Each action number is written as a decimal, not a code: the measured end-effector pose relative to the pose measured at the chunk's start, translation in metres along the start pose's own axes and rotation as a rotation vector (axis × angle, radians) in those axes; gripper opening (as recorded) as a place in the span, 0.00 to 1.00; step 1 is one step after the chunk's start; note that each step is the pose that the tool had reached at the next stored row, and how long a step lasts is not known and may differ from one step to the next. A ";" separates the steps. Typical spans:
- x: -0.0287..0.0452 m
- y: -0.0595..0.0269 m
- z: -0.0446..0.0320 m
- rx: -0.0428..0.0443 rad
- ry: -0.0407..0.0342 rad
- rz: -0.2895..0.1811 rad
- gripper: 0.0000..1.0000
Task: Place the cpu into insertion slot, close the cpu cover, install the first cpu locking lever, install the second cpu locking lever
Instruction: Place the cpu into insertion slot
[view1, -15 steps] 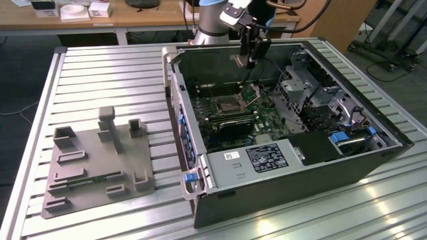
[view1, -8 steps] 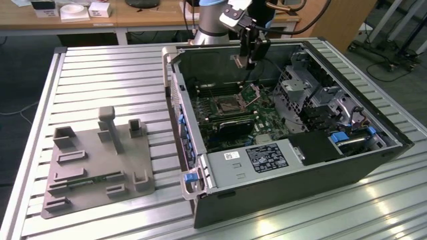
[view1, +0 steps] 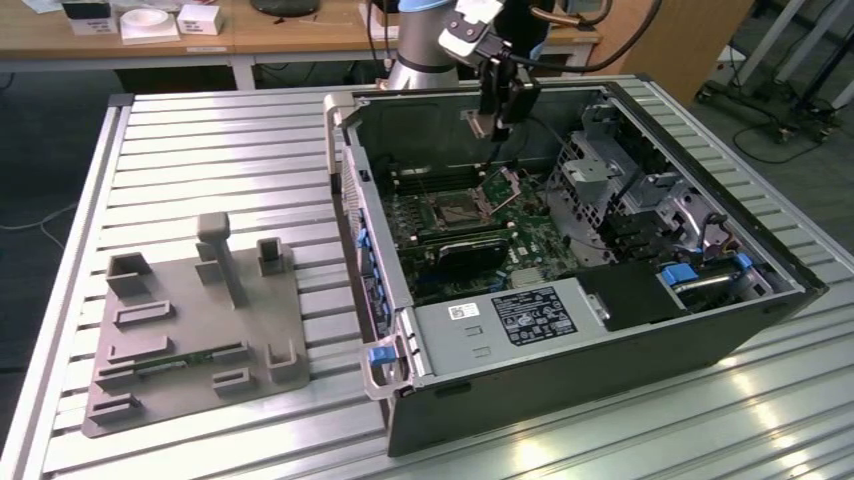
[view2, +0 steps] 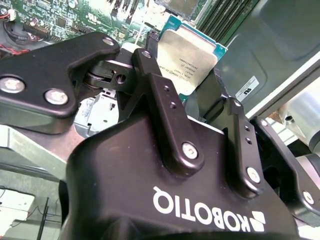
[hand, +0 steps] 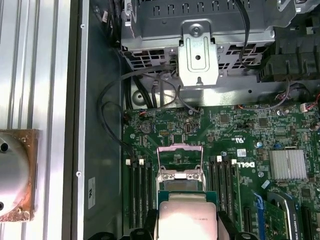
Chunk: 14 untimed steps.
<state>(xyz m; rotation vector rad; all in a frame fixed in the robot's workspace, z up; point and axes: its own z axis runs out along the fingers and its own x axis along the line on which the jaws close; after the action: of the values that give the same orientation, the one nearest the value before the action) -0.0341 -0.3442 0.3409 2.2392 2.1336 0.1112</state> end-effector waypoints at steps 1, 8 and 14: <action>0.0000 0.0000 0.0003 0.0001 0.0000 0.000 0.54; -0.0001 -0.0002 0.0029 0.0002 -0.0001 0.000 0.54; -0.0001 -0.0005 0.0061 0.0011 0.0000 0.000 0.54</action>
<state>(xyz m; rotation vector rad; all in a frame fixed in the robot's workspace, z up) -0.0341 -0.3441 0.3347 2.2398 2.1342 0.1101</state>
